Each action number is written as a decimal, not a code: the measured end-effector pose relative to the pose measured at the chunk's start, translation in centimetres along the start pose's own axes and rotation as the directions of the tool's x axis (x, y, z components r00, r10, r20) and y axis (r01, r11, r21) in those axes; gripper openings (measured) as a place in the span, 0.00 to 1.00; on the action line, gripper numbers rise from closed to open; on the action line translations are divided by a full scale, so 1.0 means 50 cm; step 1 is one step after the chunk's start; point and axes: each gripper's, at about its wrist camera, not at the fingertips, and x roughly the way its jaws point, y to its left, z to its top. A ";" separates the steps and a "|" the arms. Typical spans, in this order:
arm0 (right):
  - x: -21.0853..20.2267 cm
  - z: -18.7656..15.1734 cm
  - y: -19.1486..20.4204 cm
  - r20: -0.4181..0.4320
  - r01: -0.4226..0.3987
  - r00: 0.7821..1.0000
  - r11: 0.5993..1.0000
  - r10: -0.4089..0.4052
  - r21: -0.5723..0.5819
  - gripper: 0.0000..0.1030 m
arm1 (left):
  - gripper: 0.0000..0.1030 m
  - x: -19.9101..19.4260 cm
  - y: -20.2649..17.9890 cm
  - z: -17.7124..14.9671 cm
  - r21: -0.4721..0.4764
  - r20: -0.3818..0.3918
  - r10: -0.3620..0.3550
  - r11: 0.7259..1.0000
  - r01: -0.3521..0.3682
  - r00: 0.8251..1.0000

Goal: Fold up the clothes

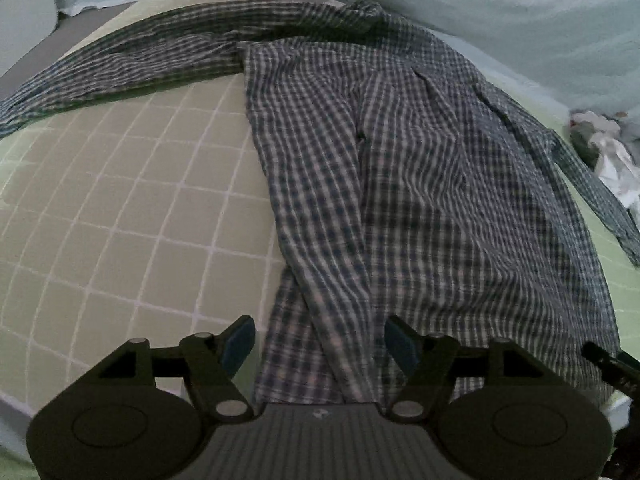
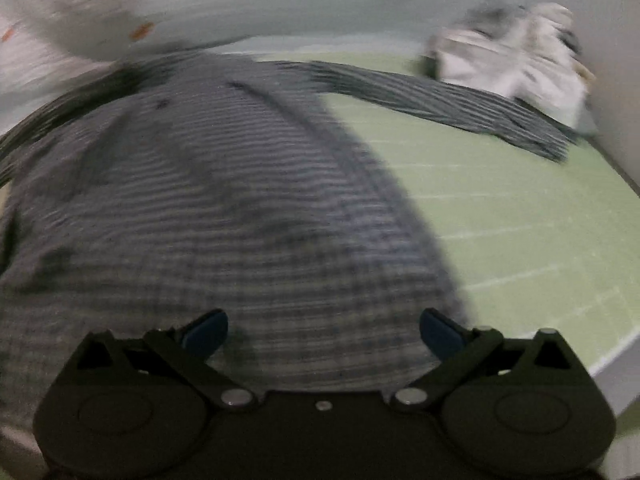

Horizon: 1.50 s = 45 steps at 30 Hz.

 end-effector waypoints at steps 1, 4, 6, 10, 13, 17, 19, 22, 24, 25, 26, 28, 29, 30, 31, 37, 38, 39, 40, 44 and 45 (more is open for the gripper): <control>0.004 0.003 -0.019 -0.005 0.009 1.000 1.000 -0.009 0.011 1.00 | 0.69 -0.001 -0.003 -0.003 -0.014 0.004 0.009 1.000 -0.009 1.000; 0.020 0.014 -0.065 -0.028 0.008 1.000 0.999 -0.007 0.039 0.84 | 0.60 0.001 -0.003 -0.006 -0.076 0.008 0.028 0.997 -0.028 1.000; 0.026 0.020 -0.082 -0.034 -0.016 0.999 0.999 0.018 0.051 0.77 | 0.49 0.005 0.004 -0.006 -0.117 0.010 0.044 0.992 -0.042 0.999; 0.032 0.033 -0.090 -0.032 -0.054 0.998 0.998 0.055 0.018 0.51 | 0.17 0.007 0.008 -0.007 -0.138 0.022 0.048 0.989 -0.045 0.999; 0.035 0.042 -0.090 -0.029 -0.063 0.998 0.998 0.063 -0.007 0.12 | 0.09 -0.002 0.008 -0.006 -0.147 0.044 0.064 0.988 -0.057 0.997; 0.028 0.044 -0.092 -0.023 -0.051 0.998 0.998 0.050 -0.024 0.02 | 0.06 -0.034 0.040 0.002 -0.197 0.085 0.125 0.975 -0.107 0.988; 0.022 0.044 -0.095 -0.021 -0.028 0.999 0.999 0.028 -0.020 0.02 | 0.04 -0.049 0.072 0.004 -0.230 0.091 0.166 0.963 -0.141 0.982; 0.013 0.044 -0.099 -0.019 0.006 1.000 1.000 -0.006 -0.016 0.02 | 0.04 -0.070 0.125 0.007 -0.279 0.092 0.229 0.940 -0.196 0.969; 0.014 0.040 -0.099 -0.033 0.009 0.999 1.000 -0.009 0.001 0.02 | 0.04 -0.067 0.151 0.003 -0.297 0.077 0.244 0.931 -0.212 0.967; 0.016 0.038 -0.095 -0.042 0.015 0.999 1.000 -0.015 0.004 0.02 | 0.04 -0.064 0.163 0.001 -0.303 0.067 0.248 0.928 -0.217 0.967; 0.019 0.036 -0.091 -0.051 0.022 0.998 1.000 -0.021 0.008 0.03 | 0.04 -0.059 0.169 -0.001 -0.298 0.053 0.263 0.925 -0.237 0.963; 0.024 0.043 -0.080 -0.066 0.050 0.997 0.999 -0.050 -0.007 0.04 | 0.08 -0.051 0.170 -0.002 -0.269 0.030 0.303 0.920 -0.284 0.953; 0.026 0.049 -0.074 -0.074 0.066 0.995 0.998 -0.067 -0.017 0.08 | 0.09 -0.054 0.172 0.000 -0.264 0.033 0.298 0.923 -0.279 0.954; 0.028 0.054 -0.069 -0.078 0.079 0.994 0.996 -0.081 -0.027 0.11 | 0.10 -0.058 0.173 0.002 -0.260 0.036 0.293 0.926 -0.274 0.955; 0.029 0.059 -0.066 -0.081 0.089 0.992 0.995 -0.092 -0.036 0.24 | 0.16 -0.061 0.174 0.003 -0.255 0.039 0.288 0.929 -0.269 0.957; 0.029 0.106 -0.056 -0.030 0.090 0.995 0.996 -0.090 -0.015 0.55 | 0.35 -0.073 0.157 0.068 -0.214 0.104 0.264 0.947 -0.237 0.959; 0.033 0.117 -0.053 -0.021 0.085 0.996 0.996 -0.086 -0.016 0.60 | 0.39 -0.072 0.150 0.084 -0.203 0.118 0.254 0.952 -0.227 0.960; 0.037 0.129 -0.050 -0.012 0.081 0.997 0.997 -0.081 -0.016 0.61 | 0.41 -0.069 0.142 0.101 -0.190 0.133 0.238 0.959 -0.211 0.962; 0.042 0.142 -0.045 -0.003 0.072 0.997 0.997 -0.073 -0.018 0.62 | 0.43 -0.066 0.133 0.120 -0.173 0.148 0.219 0.966 -0.193 0.964; 0.082 0.211 -0.017 0.030 0.021 0.999 0.999 -0.020 -0.036 0.62 | 0.49 -0.029 0.081 0.204 -0.083 0.182 0.143 0.988 -0.130 0.973; 0.095 0.230 -0.007 0.036 0.008 0.999 0.999 -0.007 -0.039 0.62 | 0.51 -0.015 0.065 0.228 -0.058 0.186 0.128 0.991 -0.119 0.974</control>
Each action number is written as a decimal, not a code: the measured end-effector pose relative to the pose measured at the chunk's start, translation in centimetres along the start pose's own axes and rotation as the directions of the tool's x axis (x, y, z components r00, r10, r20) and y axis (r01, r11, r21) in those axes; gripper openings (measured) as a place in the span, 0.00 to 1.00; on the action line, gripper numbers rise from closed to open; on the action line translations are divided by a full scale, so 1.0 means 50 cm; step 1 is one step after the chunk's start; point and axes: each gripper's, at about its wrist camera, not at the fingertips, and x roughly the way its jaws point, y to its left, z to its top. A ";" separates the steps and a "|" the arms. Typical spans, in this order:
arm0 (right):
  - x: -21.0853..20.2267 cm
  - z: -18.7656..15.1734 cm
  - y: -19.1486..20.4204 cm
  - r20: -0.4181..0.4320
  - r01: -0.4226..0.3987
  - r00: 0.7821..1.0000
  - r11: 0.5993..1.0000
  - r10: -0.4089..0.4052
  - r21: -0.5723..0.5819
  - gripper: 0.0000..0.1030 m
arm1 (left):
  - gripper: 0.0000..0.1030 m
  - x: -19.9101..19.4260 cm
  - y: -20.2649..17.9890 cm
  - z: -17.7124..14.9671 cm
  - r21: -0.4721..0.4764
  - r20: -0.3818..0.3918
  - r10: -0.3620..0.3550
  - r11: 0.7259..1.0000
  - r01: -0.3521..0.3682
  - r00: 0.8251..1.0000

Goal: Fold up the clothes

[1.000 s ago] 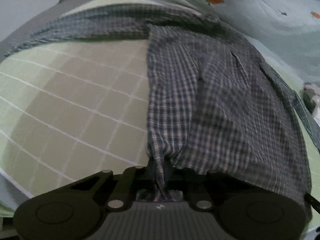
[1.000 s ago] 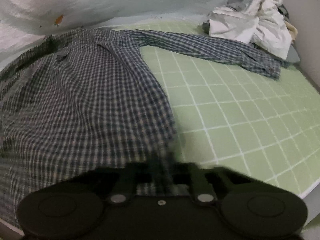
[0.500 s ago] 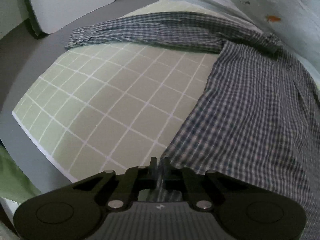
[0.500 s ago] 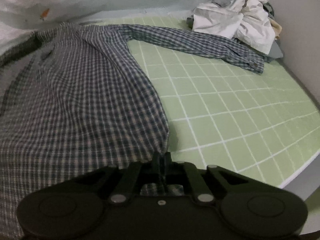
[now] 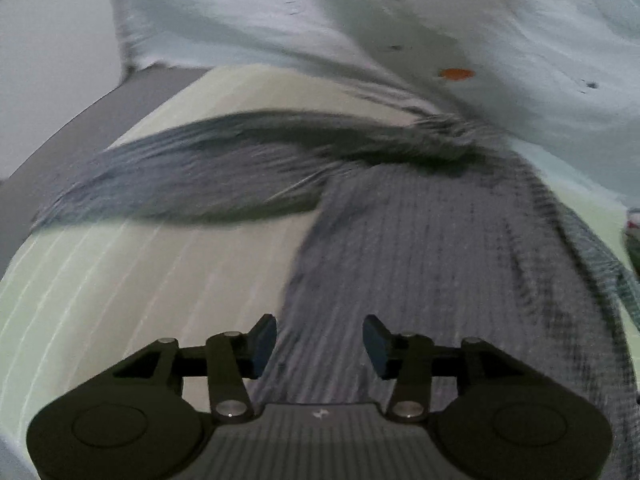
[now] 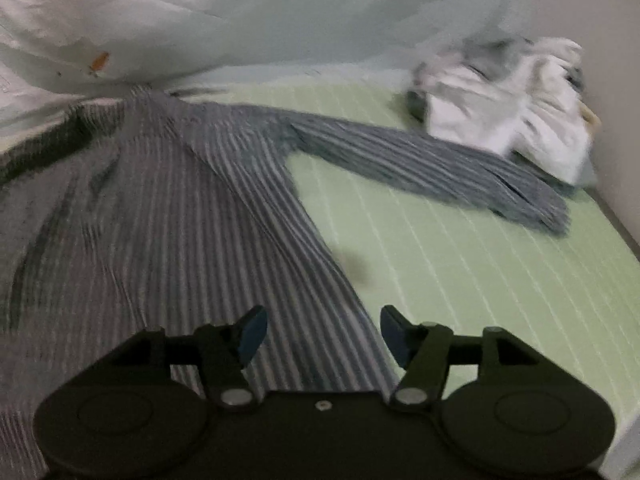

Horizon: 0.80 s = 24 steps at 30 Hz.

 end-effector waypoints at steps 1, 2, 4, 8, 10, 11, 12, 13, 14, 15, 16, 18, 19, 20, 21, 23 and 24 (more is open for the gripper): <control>0.016 0.021 0.011 0.007 -0.012 1.000 1.000 0.012 -0.002 0.62 | 0.52 0.015 -0.018 0.018 0.022 0.004 -0.015 1.000 0.015 1.000; 0.031 0.042 0.023 0.013 -0.024 1.000 1.000 0.024 -0.005 0.62 | 0.53 0.029 -0.036 0.037 0.045 0.007 -0.030 0.999 0.030 1.000; 0.069 0.090 0.045 0.026 -0.051 0.998 0.999 0.051 -0.003 0.62 | 0.59 0.067 -0.072 0.078 0.092 0.013 -0.059 0.994 0.058 0.998; 0.174 0.201 0.101 0.040 -0.135 0.990 0.991 0.135 -0.013 0.61 | 0.64 0.167 -0.128 0.163 0.154 -0.009 -0.138 0.978 0.138 0.990; 0.235 0.254 0.135 0.037 -0.173 0.984 0.985 0.173 -0.025 0.61 | 0.65 0.224 -0.153 0.204 0.167 -0.018 -0.143 0.975 0.144 0.990; 0.268 0.284 0.153 0.033 -0.194 0.980 0.981 0.195 -0.028 0.61 | 0.66 0.253 -0.163 0.223 0.168 -0.021 -0.139 0.976 0.141 0.990; 0.301 0.314 0.171 0.032 -0.215 0.976 0.976 0.216 -0.029 0.61 | 0.66 0.283 -0.173 0.242 0.169 -0.023 -0.140 0.975 0.142 0.990; 0.332 0.343 0.190 0.034 -0.237 0.971 0.971 0.238 -0.028 0.61 | 0.66 0.313 -0.182 0.260 0.169 -0.025 -0.144 0.975 0.147 0.989; 0.364 0.372 0.208 0.039 -0.262 0.964 0.965 0.263 -0.028 0.61 | 0.66 0.343 -0.190 0.278 0.170 -0.028 -0.149 0.974 0.152 0.988; 0.393 0.398 0.227 0.047 -0.294 0.954 0.955 0.295 -0.033 0.61 | 0.66 0.372 -0.198 0.295 0.172 -0.028 -0.148 0.973 0.151 0.989; 0.419 0.423 0.246 0.054 -0.331 0.941 0.943 0.333 -0.042 0.61 | 0.66 0.398 -0.204 0.309 0.175 -0.025 -0.142 0.974 0.144 0.990; 0.472 0.480 0.287 0.070 -0.415 0.906 0.908 0.418 -0.050 0.61 | 0.66 0.442 -0.209 0.334 0.167 -0.017 -0.121 0.978 0.123 0.992; 0.494 0.504 0.306 0.077 -0.450 0.888 0.892 0.453 -0.053 0.62 | 0.66 0.462 -0.208 0.345 0.151 -0.013 -0.114 0.982 0.114 0.993; 0.513 0.523 0.326 0.078 -0.476 0.874 0.877 0.480 -0.062 0.62 | 0.66 0.477 -0.203 0.353 0.134 -0.006 -0.112 0.985 0.111 0.994; 0.534 0.540 0.348 0.075 -0.499 0.860 0.863 0.504 -0.076 0.63 | 0.67 0.489 -0.196 0.361 0.117 0.005 -0.113 0.987 0.112 0.994; 0.571 0.562 0.389 0.054 -0.525 0.844 0.843 0.533 -0.113 0.62 | 0.70 0.505 -0.192 0.374 0.110 0.031 -0.108 0.988 0.104 0.994; 0.588 0.568 0.410 0.034 -0.533 0.840 0.836 0.541 -0.133 0.62 | 0.70 0.510 -0.193 0.379 0.117 0.039 -0.103 0.988 0.098 0.994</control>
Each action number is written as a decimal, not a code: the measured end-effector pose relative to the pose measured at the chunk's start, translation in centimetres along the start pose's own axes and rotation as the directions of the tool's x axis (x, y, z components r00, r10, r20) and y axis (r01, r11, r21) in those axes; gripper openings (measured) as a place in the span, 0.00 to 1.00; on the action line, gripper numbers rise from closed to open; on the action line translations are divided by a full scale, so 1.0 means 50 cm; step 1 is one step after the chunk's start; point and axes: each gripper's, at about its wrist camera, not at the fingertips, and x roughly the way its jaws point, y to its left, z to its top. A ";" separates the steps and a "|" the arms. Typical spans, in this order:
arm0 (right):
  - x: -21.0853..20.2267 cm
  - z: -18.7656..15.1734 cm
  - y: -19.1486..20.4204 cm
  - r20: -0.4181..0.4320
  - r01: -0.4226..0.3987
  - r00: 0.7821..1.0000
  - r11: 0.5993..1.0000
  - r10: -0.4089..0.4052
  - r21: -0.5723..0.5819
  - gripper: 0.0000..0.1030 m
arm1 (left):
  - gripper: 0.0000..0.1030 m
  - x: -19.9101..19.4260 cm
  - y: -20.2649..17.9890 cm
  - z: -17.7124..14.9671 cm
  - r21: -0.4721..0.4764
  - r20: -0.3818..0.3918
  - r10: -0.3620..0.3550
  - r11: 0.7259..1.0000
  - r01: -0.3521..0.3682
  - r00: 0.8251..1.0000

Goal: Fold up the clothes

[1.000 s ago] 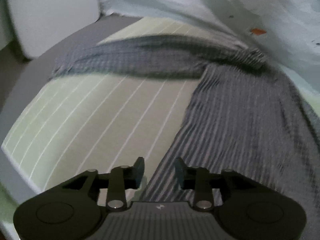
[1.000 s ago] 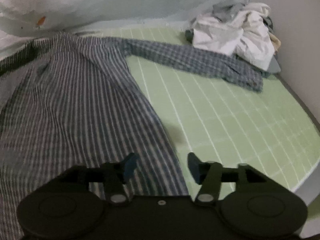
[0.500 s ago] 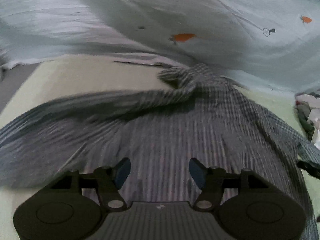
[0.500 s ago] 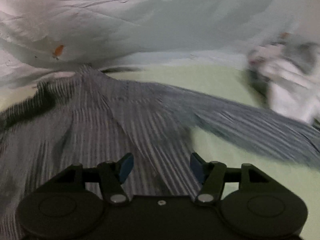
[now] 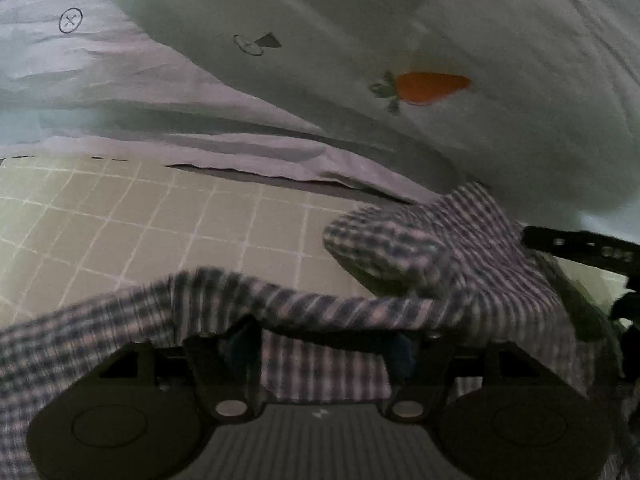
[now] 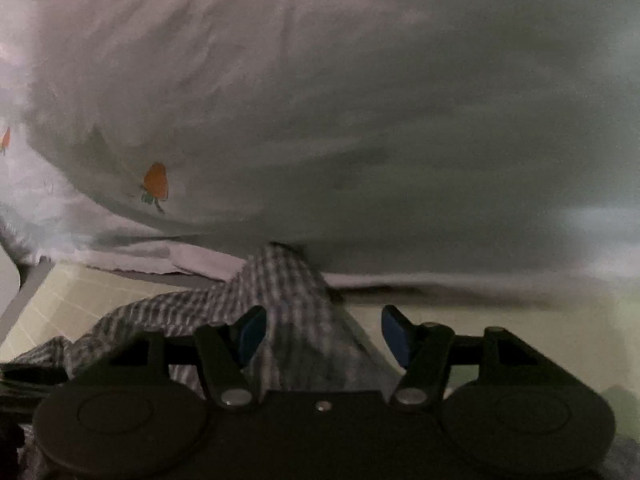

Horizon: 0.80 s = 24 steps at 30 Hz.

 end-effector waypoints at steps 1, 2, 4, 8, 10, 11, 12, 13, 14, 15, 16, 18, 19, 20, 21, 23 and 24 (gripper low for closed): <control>0.022 0.003 0.007 -0.027 -0.014 1.000 1.000 0.014 -0.016 0.55 | 0.70 0.005 -0.002 0.005 0.009 0.007 0.008 1.000 -0.008 1.000; 0.032 0.004 0.012 -0.046 -0.022 0.999 0.999 0.021 -0.032 0.44 | 0.71 0.008 -0.005 0.009 0.020 0.011 0.016 1.000 -0.016 1.000; 0.040 0.007 0.021 -0.053 -0.020 0.998 0.997 0.016 -0.068 0.20 | 0.71 0.013 -0.010 0.015 0.040 0.018 0.029 0.999 -0.030 0.999; -0.029 0.025 0.014 0.144 0.065 0.988 0.996 -0.057 -0.056 0.07 | 0.73 0.019 -0.019 0.014 0.061 0.047 0.054 0.996 -0.057 0.997; -0.058 0.031 0.008 0.222 0.143 0.967 0.987 -0.124 -0.073 0.07 | 0.77 0.025 -0.030 0.010 0.098 0.058 0.072 0.992 -0.078 0.996; -0.059 0.030 0.003 0.230 0.177 0.961 0.981 -0.155 -0.079 0.07 | 0.80 0.028 -0.035 0.008 0.116 0.064 0.081 0.989 -0.088 0.995; -0.046 0.025 -0.004 0.209 0.207 0.960 0.975 -0.185 -0.086 0.00 | 0.81 0.030 -0.039 0.007 0.123 0.069 0.087 0.988 -0.095 0.994; -0.034 0.020 -0.011 0.188 0.236 0.958 0.967 -0.216 -0.094 0.00 | 0.84 0.033 -0.041 0.007 0.121 0.072 0.089 0.988 -0.097 0.993; -0.022 0.017 -0.021 0.159 0.251 0.959 0.963 -0.235 -0.094 0.00 | 0.87 0.035 -0.043 0.006 0.119 0.074 0.092 0.988 -0.100 0.993; -0.011 0.016 -0.033 0.122 0.253 0.963 0.963 -0.242 -0.086 0.01 | 0.87 0.037 -0.044 0.007 0.120 0.076 0.092 0.988 -0.101 0.993; -0.007 0.016 -0.044 0.101 0.261 0.962 0.963 -0.254 -0.063 0.01 | 0.87 0.036 -0.044 0.010 0.120 0.071 0.091 0.988 -0.099 0.993; -0.026 0.021 -0.054 0.099 0.275 0.957 0.961 -0.272 -0.021 0.04 | 0.87 0.030 -0.038 0.017 0.100 0.051 0.087 0.991 -0.092 0.995; -0.045 0.020 -0.050 0.109 0.285 0.953 0.958 -0.281 -0.020 0.14 | 0.87 0.020 -0.031 0.017 0.071 0.055 0.081 0.994 -0.085 0.995; -0.069 0.016 -0.043 0.123 0.296 0.949 0.955 -0.291 -0.024 0.36 | 0.87 0.006 -0.023 0.018 0.037 0.064 0.076 0.996 -0.078 0.995; -0.094 0.013 -0.037 0.136 0.306 0.944 0.952 -0.300 -0.027 0.47 | 0.87 -0.011 -0.016 0.016 0.012 0.073 0.076 0.997 -0.077 0.994; -0.153 -0.014 -0.018 0.144 0.310 0.942 0.950 -0.303 -0.029 0.61 | 0.87 -0.051 -0.007 0.009 -0.024 0.088 0.087 0.996 -0.085 0.992; -0.184 -0.030 -0.008 0.145 0.310 0.942 0.950 -0.303 -0.030 0.69 | 0.87 -0.074 -0.003 0.002 -0.036 0.094 0.095 0.995 -0.092 0.991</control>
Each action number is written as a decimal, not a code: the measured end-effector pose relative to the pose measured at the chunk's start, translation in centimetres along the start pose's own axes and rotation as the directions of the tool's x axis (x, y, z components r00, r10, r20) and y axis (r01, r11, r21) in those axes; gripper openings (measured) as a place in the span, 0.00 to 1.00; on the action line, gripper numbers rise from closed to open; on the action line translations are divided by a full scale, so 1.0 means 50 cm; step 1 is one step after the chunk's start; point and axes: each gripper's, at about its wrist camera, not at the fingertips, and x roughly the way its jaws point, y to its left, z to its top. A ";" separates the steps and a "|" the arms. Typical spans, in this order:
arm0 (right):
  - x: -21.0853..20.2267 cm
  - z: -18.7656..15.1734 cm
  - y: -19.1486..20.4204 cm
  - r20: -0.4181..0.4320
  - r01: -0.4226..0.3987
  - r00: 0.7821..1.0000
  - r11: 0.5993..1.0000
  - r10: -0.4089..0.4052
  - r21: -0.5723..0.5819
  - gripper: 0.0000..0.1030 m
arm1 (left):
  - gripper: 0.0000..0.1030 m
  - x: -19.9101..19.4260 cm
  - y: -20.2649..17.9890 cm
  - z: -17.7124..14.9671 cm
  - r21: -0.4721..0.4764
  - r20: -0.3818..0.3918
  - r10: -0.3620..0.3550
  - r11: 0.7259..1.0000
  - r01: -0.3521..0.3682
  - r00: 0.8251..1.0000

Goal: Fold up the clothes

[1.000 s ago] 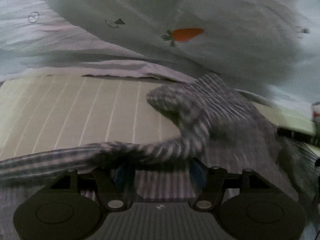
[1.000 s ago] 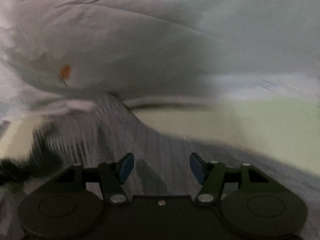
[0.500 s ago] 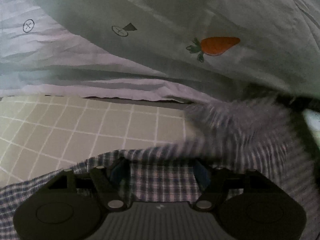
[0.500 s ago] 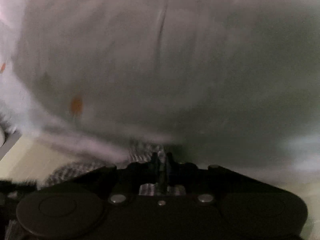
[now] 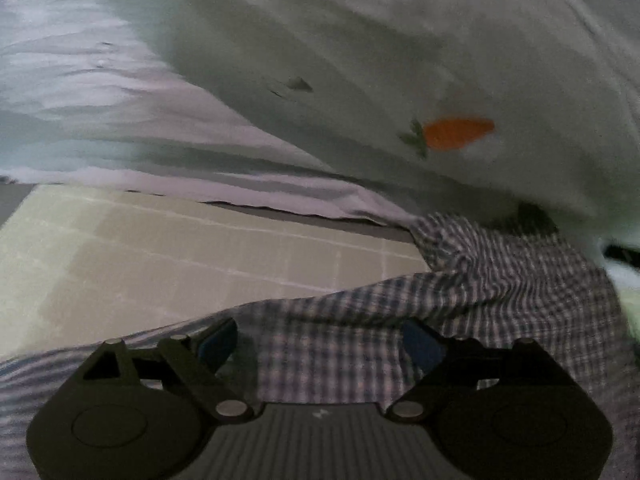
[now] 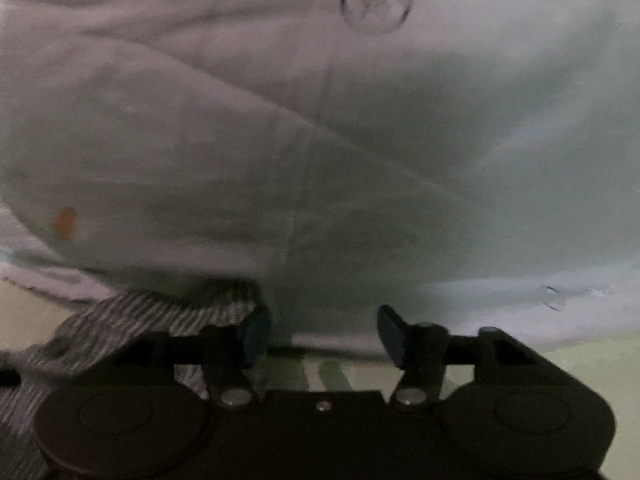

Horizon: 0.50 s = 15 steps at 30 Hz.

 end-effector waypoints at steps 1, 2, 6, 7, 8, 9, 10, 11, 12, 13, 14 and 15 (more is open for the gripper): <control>-0.035 -0.016 0.000 -0.005 -0.003 1.000 1.000 0.003 0.001 0.74 | 0.87 -0.027 0.007 -0.008 -0.005 0.006 0.009 1.000 -0.009 1.000; -0.073 -0.040 -0.001 -0.018 -0.008 1.000 1.000 0.008 0.003 0.84 | 0.87 -0.052 0.014 -0.017 -0.010 0.008 0.015 1.000 -0.015 1.000; -0.222 -0.167 -0.019 -0.119 0.015 0.993 1.000 -0.013 0.022 0.95 | 0.87 -0.159 0.029 -0.094 -0.021 -0.039 0.016 1.000 -0.017 0.999; -0.254 -0.198 -0.027 -0.153 0.022 0.988 0.999 -0.017 0.035 0.95 | 0.87 -0.182 0.032 -0.119 -0.017 -0.057 0.016 1.000 -0.017 0.998; -0.282 -0.229 -0.028 -0.188 0.025 0.982 0.999 -0.016 0.045 0.95 | 0.87 -0.206 0.036 -0.148 -0.017 -0.080 0.020 1.000 -0.022 0.997; -0.314 -0.261 -0.022 -0.217 0.022 0.976 0.999 -0.012 0.047 0.95 | 0.87 -0.228 0.041 -0.177 -0.025 -0.106 0.023 0.999 -0.026 0.994; -0.348 -0.289 -0.015 -0.234 0.017 0.972 0.999 -0.007 0.038 0.95 | 0.87 -0.248 0.046 -0.205 -0.035 -0.129 0.022 0.999 -0.026 0.991; -0.380 -0.316 -0.005 -0.247 0.012 0.969 1.000 -0.006 0.023 0.97 | 0.87 -0.266 0.053 -0.232 -0.047 -0.152 0.018 0.999 -0.025 0.988; -0.413 -0.342 0.006 -0.259 0.006 0.966 1.000 -0.004 0.007 0.97 | 0.87 -0.286 0.062 -0.260 -0.059 -0.176 0.017 0.998 -0.028 0.984; -0.442 -0.368 0.013 -0.274 0.000 0.962 1.000 -0.001 -0.002 0.97 | 0.87 -0.305 0.070 -0.284 -0.072 -0.193 0.020 0.997 -0.034 0.981; -0.461 -0.387 0.019 -0.286 -0.007 0.958 1.000 0.005 -0.005 0.97 | 0.87 -0.323 0.079 -0.304 -0.086 -0.204 0.020 0.996 -0.039 0.979; -0.473 -0.401 0.026 -0.296 -0.016 0.955 1.000 0.012 -0.008 0.97 | 0.87 -0.342 0.089 -0.323 -0.102 -0.212 0.018 0.994 -0.040 0.977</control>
